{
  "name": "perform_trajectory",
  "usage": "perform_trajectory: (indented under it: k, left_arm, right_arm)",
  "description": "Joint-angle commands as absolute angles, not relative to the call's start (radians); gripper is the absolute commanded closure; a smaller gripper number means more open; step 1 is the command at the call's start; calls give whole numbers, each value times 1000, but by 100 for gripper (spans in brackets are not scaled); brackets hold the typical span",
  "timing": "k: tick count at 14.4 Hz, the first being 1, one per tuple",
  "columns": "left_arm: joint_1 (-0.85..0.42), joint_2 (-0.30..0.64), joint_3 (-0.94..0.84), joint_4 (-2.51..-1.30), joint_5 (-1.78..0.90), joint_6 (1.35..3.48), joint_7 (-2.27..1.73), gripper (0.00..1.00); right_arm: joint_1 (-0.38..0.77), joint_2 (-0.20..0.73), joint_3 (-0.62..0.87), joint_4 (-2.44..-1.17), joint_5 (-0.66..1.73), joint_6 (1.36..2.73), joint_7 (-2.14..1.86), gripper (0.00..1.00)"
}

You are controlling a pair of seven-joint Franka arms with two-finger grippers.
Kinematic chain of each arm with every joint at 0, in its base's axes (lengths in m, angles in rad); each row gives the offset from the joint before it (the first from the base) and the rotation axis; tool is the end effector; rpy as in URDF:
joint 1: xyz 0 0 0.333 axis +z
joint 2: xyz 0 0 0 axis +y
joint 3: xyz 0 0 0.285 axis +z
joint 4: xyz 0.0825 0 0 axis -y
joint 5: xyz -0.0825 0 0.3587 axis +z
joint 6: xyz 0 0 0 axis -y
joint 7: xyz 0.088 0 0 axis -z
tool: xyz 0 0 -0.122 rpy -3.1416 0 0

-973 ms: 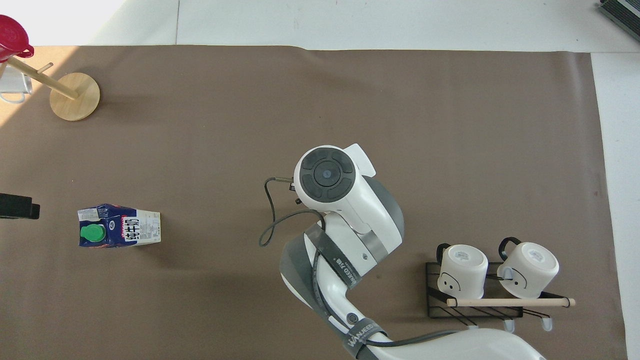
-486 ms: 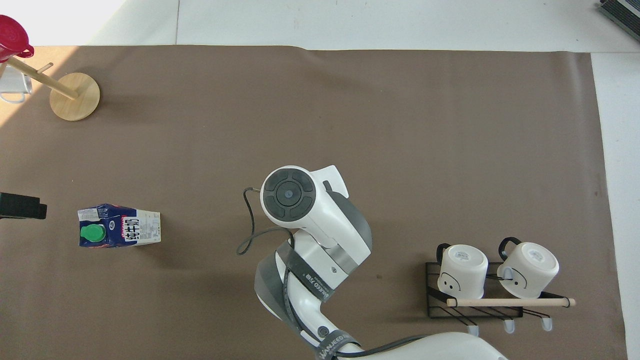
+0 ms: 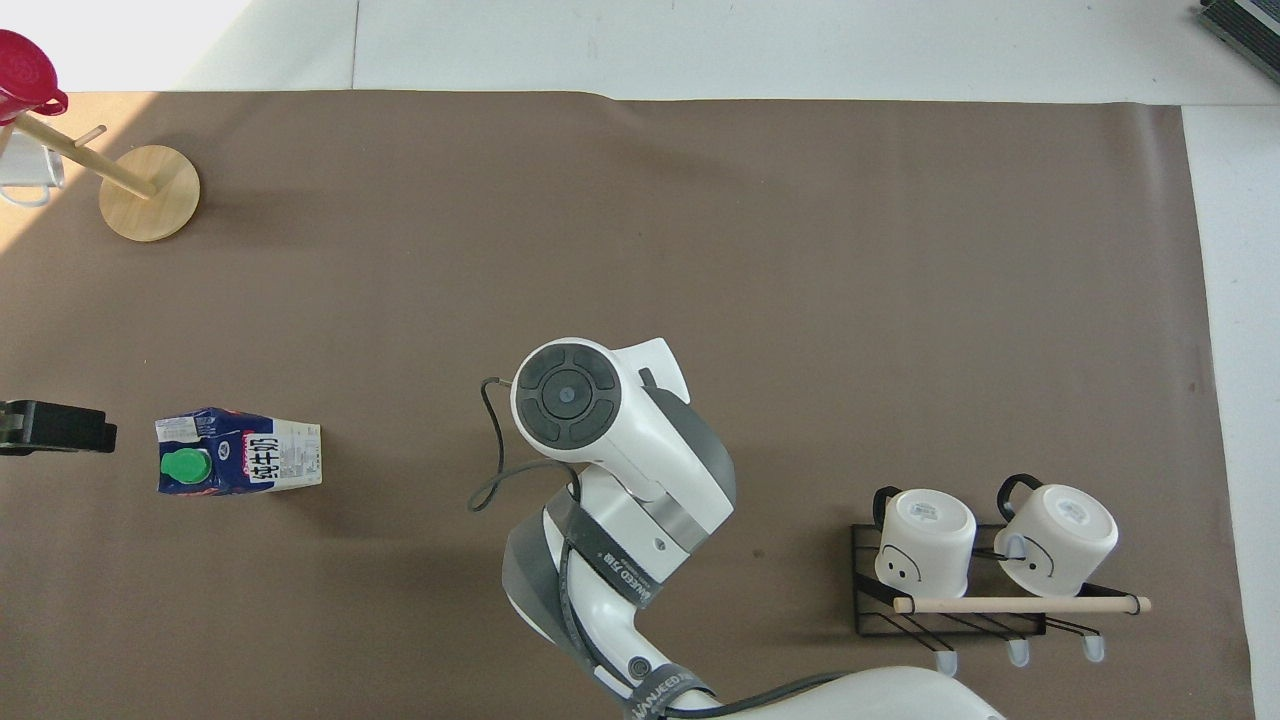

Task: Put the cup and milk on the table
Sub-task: 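Carry the dark mug with the right gripper toward the table center, then release the mug and withdraw the right gripper while the left gripper grasps the carton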

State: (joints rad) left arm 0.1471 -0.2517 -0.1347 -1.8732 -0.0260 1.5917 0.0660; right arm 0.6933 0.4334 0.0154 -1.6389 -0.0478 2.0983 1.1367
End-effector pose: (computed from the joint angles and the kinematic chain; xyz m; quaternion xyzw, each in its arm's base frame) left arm 0.4563 -0.0034 0.5680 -0.9996 0.0239 0.0161 0.0031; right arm 0.4883 0.4136 0.3373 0.9792 -0.2016 0.0219 0.0002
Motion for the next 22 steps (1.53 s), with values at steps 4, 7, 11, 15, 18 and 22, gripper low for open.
perform_trajectory:
  k: [4,7,11,15,18,22]
  left_arm:
    - [98,-419,-127,-2281,-31,1919,64,0]
    - [83,-416,-129,-2350,-32,2015,63,0]
    - [77,-359,-127,-2390,-32,2140,63,0]
    - [89,-325,-126,-2421,-31,2201,72,0]
    - [89,-324,-126,-2415,-31,2189,75,9]
    - [91,-322,-126,-2387,-31,2146,78,29]
  right_arm:
    - [557,284,17,-1601,33,2062,1090,0]
    - [427,184,11,-1617,57,1964,880,0]
    - [257,66,9,-1657,43,1856,651,0]
    - [129,-14,8,-1651,11,1747,448,0]
    - [81,-38,3,-1603,-52,1656,345,0]
    - [42,-34,3,-1505,-98,1505,243,0]
